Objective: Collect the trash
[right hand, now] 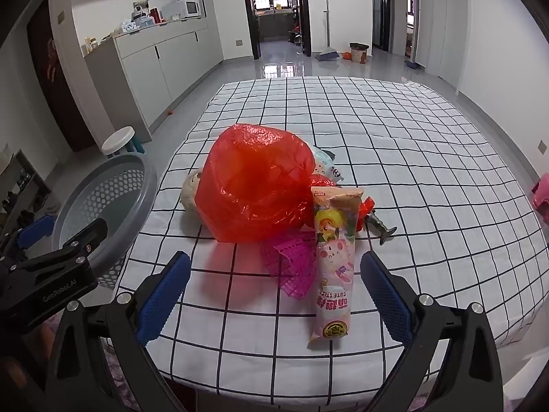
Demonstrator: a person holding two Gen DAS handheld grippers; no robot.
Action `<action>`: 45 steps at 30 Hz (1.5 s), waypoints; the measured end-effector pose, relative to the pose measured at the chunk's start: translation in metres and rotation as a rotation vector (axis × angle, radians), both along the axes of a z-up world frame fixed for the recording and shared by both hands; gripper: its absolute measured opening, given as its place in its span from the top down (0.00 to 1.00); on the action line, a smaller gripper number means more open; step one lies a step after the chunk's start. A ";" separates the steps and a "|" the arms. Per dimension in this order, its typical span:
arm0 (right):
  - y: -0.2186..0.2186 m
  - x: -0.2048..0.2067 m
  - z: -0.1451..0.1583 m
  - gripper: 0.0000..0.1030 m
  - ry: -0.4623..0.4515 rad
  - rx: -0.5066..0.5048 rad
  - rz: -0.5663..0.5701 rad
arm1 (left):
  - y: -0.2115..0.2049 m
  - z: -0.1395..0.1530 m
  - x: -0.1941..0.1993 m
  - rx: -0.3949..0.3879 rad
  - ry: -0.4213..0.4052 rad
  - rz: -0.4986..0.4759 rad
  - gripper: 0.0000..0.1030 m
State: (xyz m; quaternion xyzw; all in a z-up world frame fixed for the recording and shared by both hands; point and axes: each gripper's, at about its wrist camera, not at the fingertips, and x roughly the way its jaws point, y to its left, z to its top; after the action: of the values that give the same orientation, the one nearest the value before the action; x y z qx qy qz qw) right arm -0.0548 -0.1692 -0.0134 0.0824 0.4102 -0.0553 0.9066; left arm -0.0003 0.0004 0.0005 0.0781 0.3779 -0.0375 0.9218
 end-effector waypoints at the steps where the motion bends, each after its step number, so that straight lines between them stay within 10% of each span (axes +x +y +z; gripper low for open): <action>1: 0.000 0.000 0.000 0.08 -0.001 0.001 0.000 | 0.000 0.000 0.000 -0.001 0.001 0.000 0.06; 45: -0.006 0.001 0.003 0.08 -0.012 0.008 0.000 | 0.000 0.005 0.000 0.017 -0.007 -0.001 0.06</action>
State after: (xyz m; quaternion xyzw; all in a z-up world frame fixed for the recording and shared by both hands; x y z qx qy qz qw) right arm -0.0536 -0.1755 -0.0103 0.0862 0.4047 -0.0531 0.9088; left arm -0.0003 0.0004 0.0056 0.0863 0.3749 -0.0346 0.9224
